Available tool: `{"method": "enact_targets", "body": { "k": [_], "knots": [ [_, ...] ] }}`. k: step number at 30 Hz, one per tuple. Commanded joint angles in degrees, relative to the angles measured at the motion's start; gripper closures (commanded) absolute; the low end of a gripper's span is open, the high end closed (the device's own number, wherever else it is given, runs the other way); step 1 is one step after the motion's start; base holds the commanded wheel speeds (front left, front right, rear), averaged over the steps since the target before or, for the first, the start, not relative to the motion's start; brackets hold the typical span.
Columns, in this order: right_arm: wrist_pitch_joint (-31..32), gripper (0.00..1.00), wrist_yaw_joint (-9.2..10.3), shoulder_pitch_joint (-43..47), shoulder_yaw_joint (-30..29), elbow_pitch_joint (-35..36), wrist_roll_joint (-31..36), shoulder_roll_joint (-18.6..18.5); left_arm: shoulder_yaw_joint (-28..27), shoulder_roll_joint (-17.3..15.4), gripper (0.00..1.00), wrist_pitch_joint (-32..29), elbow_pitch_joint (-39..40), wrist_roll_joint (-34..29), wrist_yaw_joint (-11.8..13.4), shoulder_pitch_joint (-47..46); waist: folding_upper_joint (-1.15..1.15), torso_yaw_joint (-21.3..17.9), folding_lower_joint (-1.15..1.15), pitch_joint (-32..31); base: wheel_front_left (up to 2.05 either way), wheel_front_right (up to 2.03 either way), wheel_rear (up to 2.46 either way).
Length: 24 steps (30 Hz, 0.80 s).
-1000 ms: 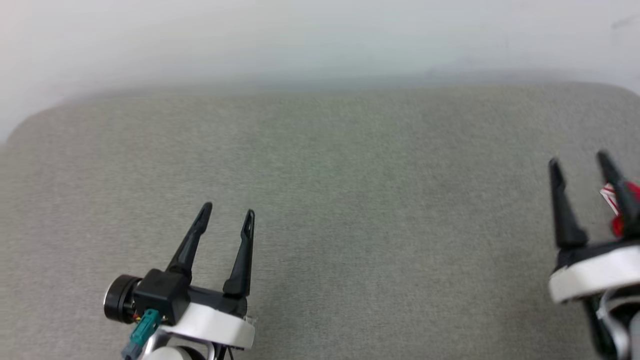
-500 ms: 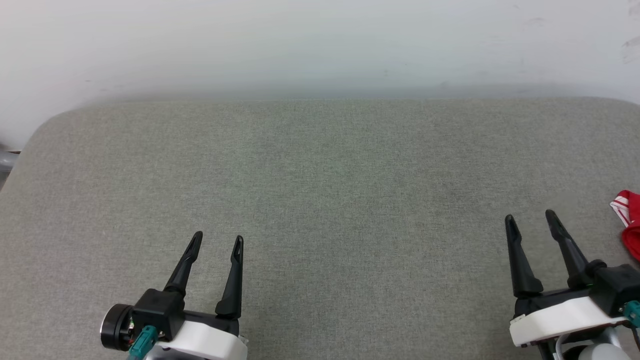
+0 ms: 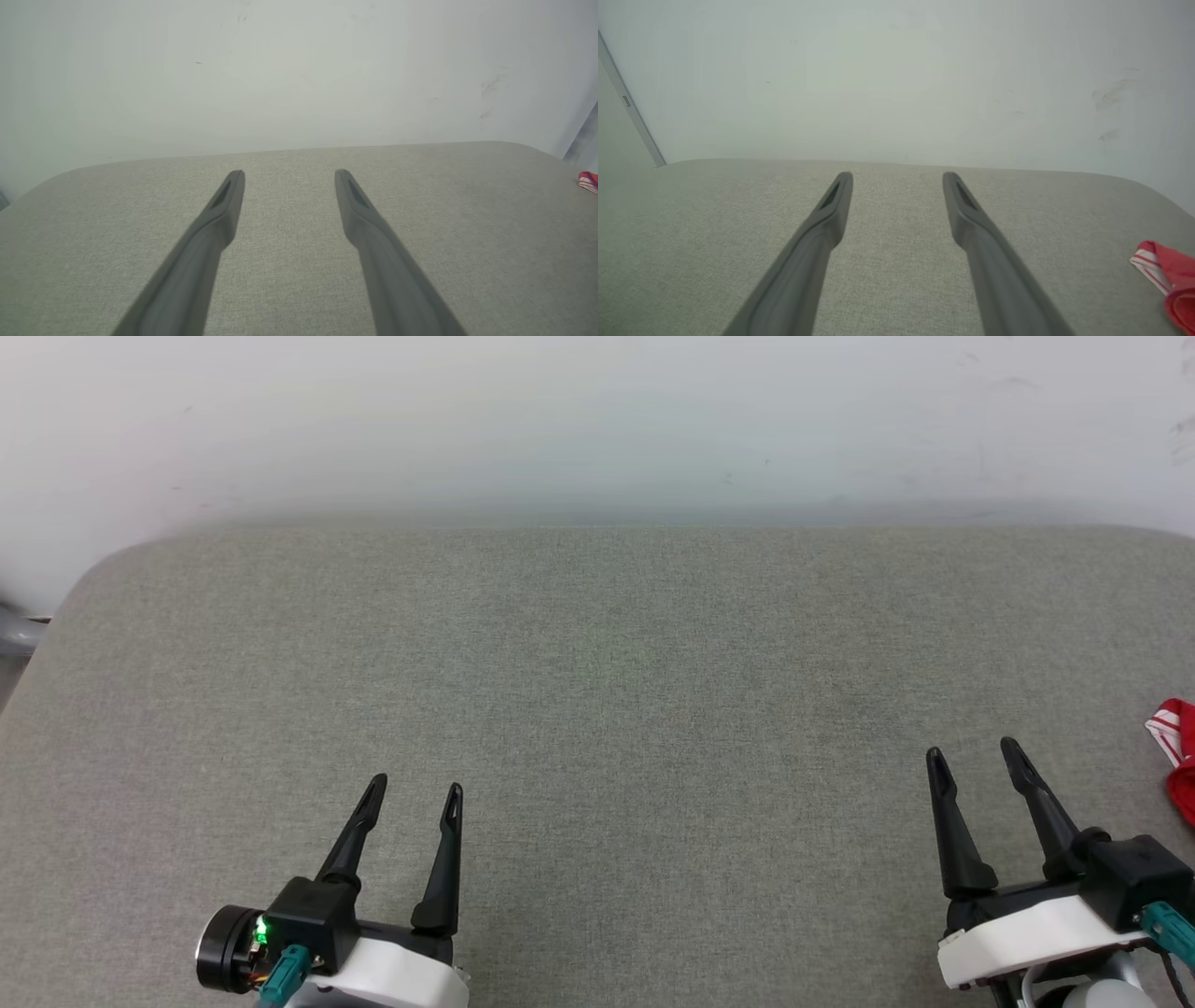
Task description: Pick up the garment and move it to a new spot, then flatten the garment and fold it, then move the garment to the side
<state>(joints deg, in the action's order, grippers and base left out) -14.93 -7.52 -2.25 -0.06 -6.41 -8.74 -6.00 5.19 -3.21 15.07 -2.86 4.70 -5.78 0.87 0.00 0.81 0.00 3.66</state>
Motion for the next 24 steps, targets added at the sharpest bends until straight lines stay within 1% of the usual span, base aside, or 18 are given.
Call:
{"method": "enact_targets", "body": {
  "k": [1, 11, 18, 19, 22, 24],
  "knots": [
    [-0.22, 0.00, 0.07, -0.60, -0.05, -0.14, 0.04, -0.05, -0.07, 0.09, 0.00, 0.12, 0.10, -0.27, 0.14, -0.30, 0.00, -0.02, 0.00, 0.00, 0.00, 0.00, 0.00],
    [-0.26, 0.00, 0.07, -0.54, -0.23, 0.46, 0.08, 0.39, 0.03, 0.26, 0.00, 0.12, 0.37, -1.14, -0.05, -0.24, 0.00, -0.34, 0.00, -0.07, 0.00, 0.00, 0.00],
    [-0.26, 0.00, 0.07, -0.18, -0.13, 0.60, -0.11, 0.46, -0.69, 0.33, 0.00, 0.12, -0.07, 0.42, -0.21, 0.17, 0.00, -0.61, 0.00, -0.53, 0.00, 0.00, 0.00],
    [-0.12, 1.00, 0.00, -0.01, -0.18, 0.47, 0.14, 0.22, -0.51, 0.22, 1.00, 0.00, -0.21, 0.30, -0.12, 0.00, 0.00, -0.62, 0.00, -0.55, 0.00, 0.00, 0.00],
    [-0.08, 1.00, -0.01, 0.69, -0.08, -0.96, 0.10, 0.32, -0.24, 0.22, 1.00, -0.08, -1.66, 0.58, -0.11, 0.43, 0.00, -0.62, 0.00, -0.57, 0.00, 0.00, 0.00],
    [0.39, 1.00, -0.01, 0.63, -0.13, -1.03, -2.23, 0.40, -0.27, 0.21, 1.00, -0.37, -1.56, 3.02, -0.12, 0.49, 0.00, -0.63, 0.00, -0.61, 0.00, 0.00, 0.00]
  ]
}}
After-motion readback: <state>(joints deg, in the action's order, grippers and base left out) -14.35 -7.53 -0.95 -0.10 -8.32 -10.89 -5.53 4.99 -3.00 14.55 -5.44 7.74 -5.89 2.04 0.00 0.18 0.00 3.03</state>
